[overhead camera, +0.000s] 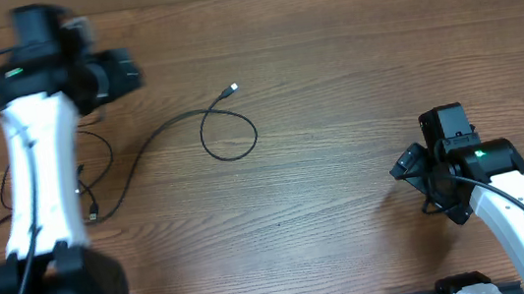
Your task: Untangle cables
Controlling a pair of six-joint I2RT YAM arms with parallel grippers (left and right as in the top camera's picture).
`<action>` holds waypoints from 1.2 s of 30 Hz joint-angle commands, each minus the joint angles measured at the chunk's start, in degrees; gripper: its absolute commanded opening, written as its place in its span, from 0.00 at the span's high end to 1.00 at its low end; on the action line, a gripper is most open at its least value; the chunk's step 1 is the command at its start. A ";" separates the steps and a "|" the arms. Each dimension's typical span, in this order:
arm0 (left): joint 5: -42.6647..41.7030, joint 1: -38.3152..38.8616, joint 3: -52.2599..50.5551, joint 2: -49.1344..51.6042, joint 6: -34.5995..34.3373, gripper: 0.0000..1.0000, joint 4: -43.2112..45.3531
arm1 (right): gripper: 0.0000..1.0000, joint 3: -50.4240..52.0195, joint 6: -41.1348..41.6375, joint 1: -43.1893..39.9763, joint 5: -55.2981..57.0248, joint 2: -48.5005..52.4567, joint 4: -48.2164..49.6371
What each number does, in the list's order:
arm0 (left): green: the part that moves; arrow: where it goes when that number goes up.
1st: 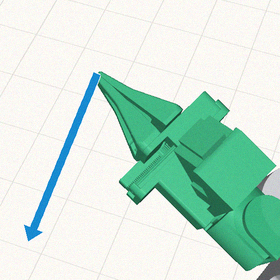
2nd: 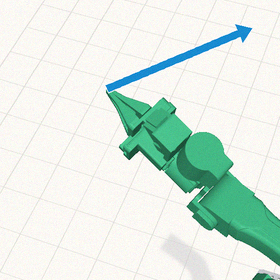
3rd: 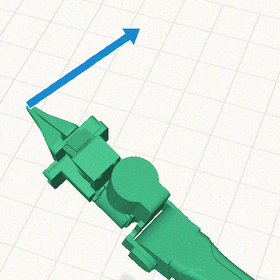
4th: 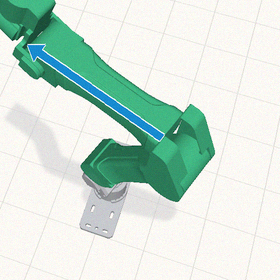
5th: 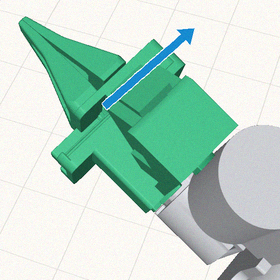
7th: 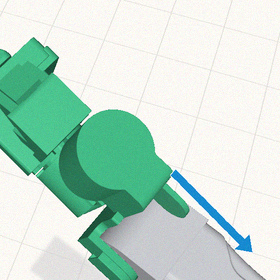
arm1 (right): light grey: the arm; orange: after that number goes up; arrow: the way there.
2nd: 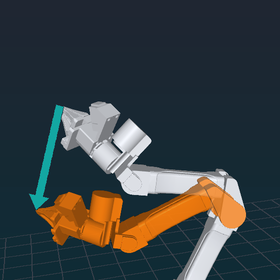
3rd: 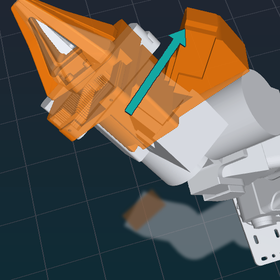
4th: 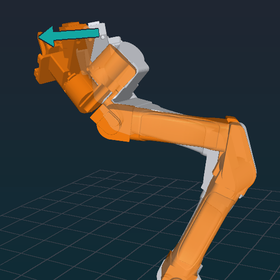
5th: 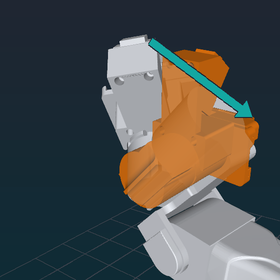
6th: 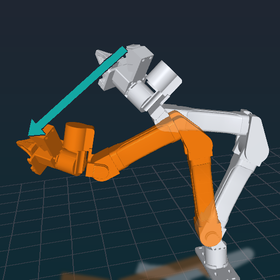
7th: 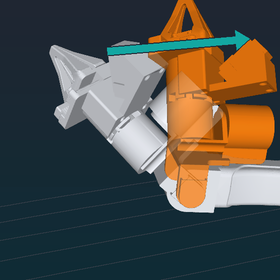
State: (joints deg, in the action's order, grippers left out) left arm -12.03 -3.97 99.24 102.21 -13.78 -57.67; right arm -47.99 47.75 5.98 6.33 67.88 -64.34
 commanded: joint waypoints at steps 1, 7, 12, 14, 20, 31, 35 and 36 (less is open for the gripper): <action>-1.51 6.47 0.24 5.40 8.83 0.14 1.92 | 0.00 -0.70 -0.22 -0.26 0.00 -0.68 0.07; 4.15 14.60 0.24 14.75 15.98 0.05 5.25 | 0.00 -0.68 -0.22 -0.26 0.04 -0.68 -0.09; 11.19 17.53 0.26 19.15 17.29 0.05 9.16 | 0.00 -0.68 -0.22 -0.26 0.04 -0.68 -0.07; 11.15 18.16 0.26 19.54 20.26 0.05 11.13 | 0.00 -0.68 -0.22 -0.26 0.04 -0.68 -0.07; 11.15 19.04 0.24 19.54 24.98 0.05 16.90 | 0.00 -0.66 -0.22 -0.26 0.04 -0.68 -0.09; 9.01 19.10 0.24 21.99 24.90 0.08 17.03 | 0.00 -0.61 -0.22 -0.26 0.07 -0.68 -0.09; 9.01 19.10 0.24 23.87 23.80 0.07 16.90 | 0.00 -0.61 -0.22 -0.26 0.07 -0.68 -0.13; 8.96 19.10 0.24 24.17 23.67 0.07 16.85 | 0.00 -0.61 -0.22 -0.26 0.07 -0.68 -0.13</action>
State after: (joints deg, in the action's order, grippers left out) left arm -2.13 14.66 99.24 124.03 9.65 -40.69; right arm -47.99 47.75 5.98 6.20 67.88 -64.53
